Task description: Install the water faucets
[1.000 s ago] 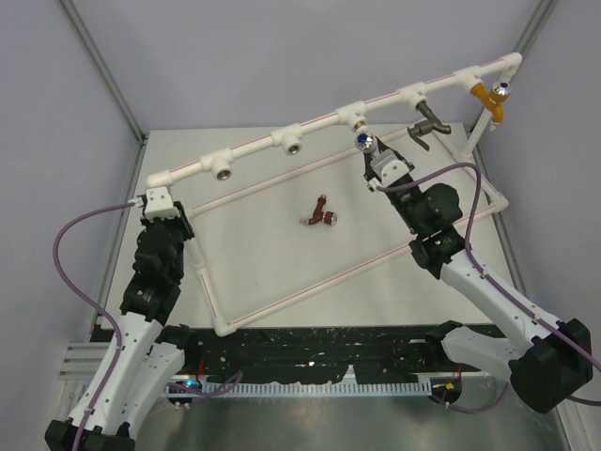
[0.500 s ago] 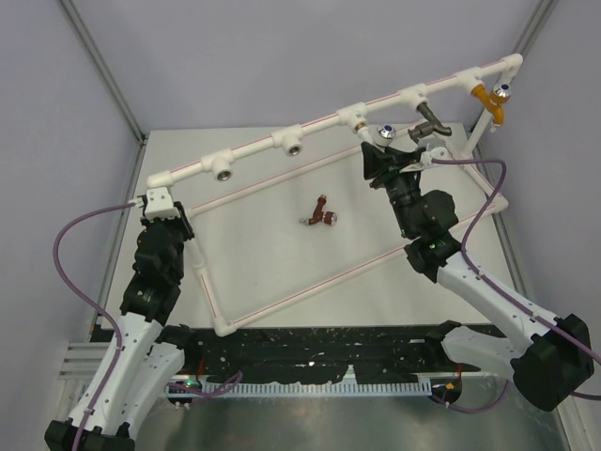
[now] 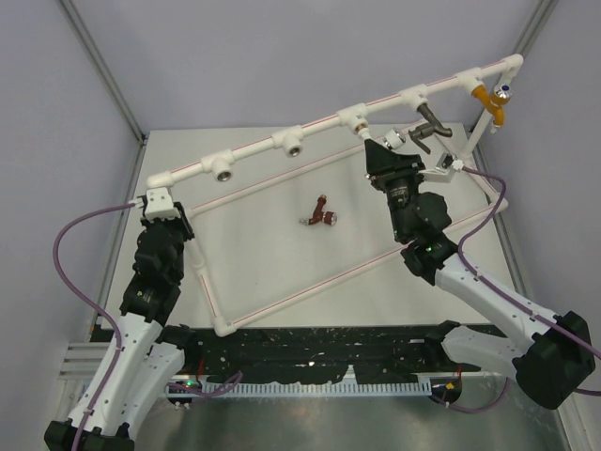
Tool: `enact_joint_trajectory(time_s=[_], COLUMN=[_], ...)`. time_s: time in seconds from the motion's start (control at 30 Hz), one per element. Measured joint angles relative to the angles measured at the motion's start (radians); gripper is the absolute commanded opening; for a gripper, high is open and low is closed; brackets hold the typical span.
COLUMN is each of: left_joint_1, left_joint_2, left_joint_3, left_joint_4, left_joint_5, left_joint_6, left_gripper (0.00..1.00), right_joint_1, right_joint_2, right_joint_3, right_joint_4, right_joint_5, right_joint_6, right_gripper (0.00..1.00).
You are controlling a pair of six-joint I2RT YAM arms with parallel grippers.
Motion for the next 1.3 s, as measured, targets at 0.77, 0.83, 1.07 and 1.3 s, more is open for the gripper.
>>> enact_joint_trajectory(time_s=[0.77, 0.83, 1.07, 1.3], left_joint_1=[-0.009, -0.01, -0.011, -0.011], left_joint_2=[-0.006, -0.006, -0.005, -0.005], left_joint_3=[0.0, 0.0, 0.0, 0.0], left_joint_4=[-0.017, -0.018, -0.018, -0.019], left_joint_5=[-0.005, -0.005, -0.004, -0.004], left_joint_6=[0.002, 0.003, 0.002, 0.002], left_gripper=[0.0, 0.0, 0.0, 0.0], right_joint_1=[0.025, 0.025, 0.025, 0.024], right_joint_2=[-0.025, -0.043, -0.167, -0.384], right_joint_3=[-0.02, -0.044, -0.152, -0.215], right_joint_4=[-0.077, -0.056, 0.047, -0.024], right_joint_5=[0.077, 0.077, 0.042, -0.055], right_joint_6=[0.336, 0.297, 0.093, -0.418], right_gripper=[0.82, 0.86, 0.93, 0.97])
